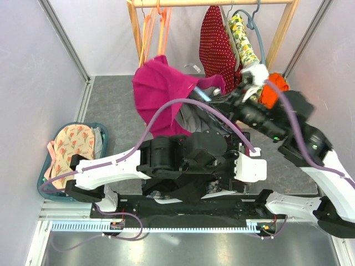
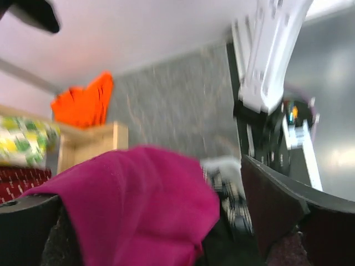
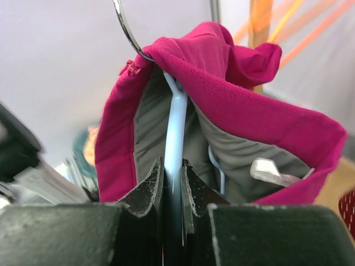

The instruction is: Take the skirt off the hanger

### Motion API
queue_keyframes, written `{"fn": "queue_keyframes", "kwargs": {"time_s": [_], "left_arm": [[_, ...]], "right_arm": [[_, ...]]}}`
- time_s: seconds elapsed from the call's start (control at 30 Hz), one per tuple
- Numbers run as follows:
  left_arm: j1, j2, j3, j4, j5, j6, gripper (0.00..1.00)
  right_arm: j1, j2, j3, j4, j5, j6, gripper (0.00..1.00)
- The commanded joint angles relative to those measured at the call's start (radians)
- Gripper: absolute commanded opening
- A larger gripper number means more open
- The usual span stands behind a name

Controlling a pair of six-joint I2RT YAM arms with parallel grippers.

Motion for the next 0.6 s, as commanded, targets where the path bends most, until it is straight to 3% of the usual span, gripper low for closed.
{"fn": "queue_keyframes", "kwargs": {"time_s": [0.0,0.13,0.3,0.57], "left_arm": [[-0.026,0.003,0.063,-0.198,-0.036,0.084,0.99],[-0.029,-0.046,0.136,-0.204,-0.028,0.140,0.99],[-0.001,-0.109,0.163,-0.209,-0.120,0.248,1.00],[0.101,-0.158,0.288,-0.192,-0.119,0.266,0.99]], "right_arm": [[0.000,-0.024,-0.059,0.188,0.099,-0.010,0.00],[0.000,-0.024,-0.050,0.185,0.097,-0.018,0.00],[0.000,-0.026,-0.044,0.179,0.104,-0.024,0.00],[0.000,-0.076,-0.145,0.283,0.091,0.006,0.00]]}}
